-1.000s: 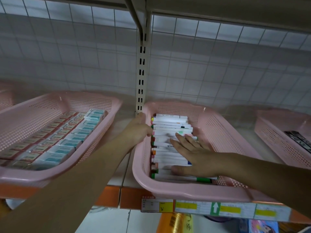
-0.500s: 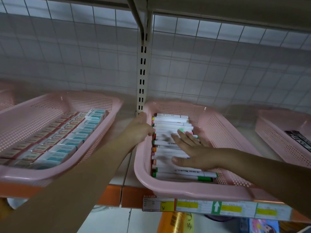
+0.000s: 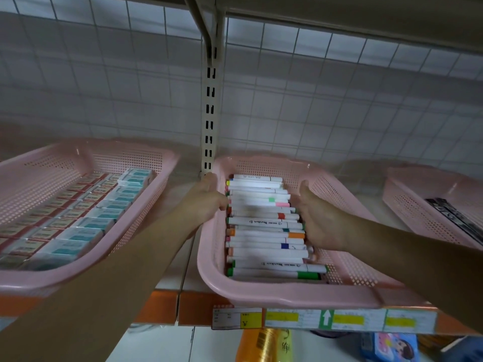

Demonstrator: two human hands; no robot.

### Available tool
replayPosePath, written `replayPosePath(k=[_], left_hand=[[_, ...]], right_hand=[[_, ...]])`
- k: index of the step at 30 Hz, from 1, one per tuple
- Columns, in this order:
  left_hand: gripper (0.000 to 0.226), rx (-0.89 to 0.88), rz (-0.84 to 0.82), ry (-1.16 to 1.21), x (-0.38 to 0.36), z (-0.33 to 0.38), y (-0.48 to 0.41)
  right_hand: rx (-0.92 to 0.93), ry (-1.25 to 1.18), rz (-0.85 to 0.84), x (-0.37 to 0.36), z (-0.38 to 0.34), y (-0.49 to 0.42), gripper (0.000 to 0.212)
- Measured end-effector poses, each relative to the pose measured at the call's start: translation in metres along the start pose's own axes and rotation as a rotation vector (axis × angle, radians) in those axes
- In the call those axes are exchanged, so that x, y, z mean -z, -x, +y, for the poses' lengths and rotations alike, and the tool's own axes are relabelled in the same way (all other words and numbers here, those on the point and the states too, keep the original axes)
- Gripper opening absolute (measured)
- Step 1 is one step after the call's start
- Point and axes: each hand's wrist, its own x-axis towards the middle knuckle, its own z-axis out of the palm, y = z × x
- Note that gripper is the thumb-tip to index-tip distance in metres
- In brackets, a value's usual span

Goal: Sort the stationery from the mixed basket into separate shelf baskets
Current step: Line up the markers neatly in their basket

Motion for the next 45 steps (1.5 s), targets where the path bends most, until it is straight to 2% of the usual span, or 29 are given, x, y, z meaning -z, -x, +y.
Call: replayPosePath(k=[6,8,11,17,21,25,30,39,43,45], left_hand=[[0.068,-0.003,-0.017,-0.005,0.001,0.000,-0.001],[0.071,-0.003,-0.025,-0.031,0.001,0.001,0.000],[0.073,-0.007,-0.033,-0.052,0.002,0.004,0.001],[0.042,0.006,-0.024,-0.137,0.003,0.009,0.002],[0.063,-0.008,-0.010,-0.137,0.003,0.008,0.000],[0.074,0.014,-0.019,-0.138,0.004,0.007,-0.001],[0.075,0.023,-0.021,-0.171,0.004,0.006,-0.002],[0.071,-0.014,-0.011,-0.152,0.002,0.004,-0.007],[0.068,-0.017,-0.002,-0.147,0.001,0.004,-0.007],[0.069,-0.020,-0.004,-0.151,0.002,0.004,-0.007]], right_hand=[[-0.033,0.107,0.048,0.006,0.003,-0.016,0.068],[-0.044,0.206,0.120,0.008,0.000,-0.027,0.077],[0.010,0.239,0.224,0.003,-0.011,-0.050,0.073],[0.004,0.323,0.278,-0.009,-0.014,-0.072,0.072],[0.080,0.286,0.324,0.016,-0.018,-0.107,0.059],[0.049,0.252,0.434,0.020,-0.029,-0.125,0.076],[0.019,0.376,0.383,-0.016,-0.039,-0.095,0.073],[0.000,0.194,0.415,0.000,-0.038,-0.109,0.067],[-0.005,0.252,0.345,-0.006,-0.036,-0.103,0.074],[0.028,0.300,0.322,-0.006,-0.037,-0.096,0.088]])
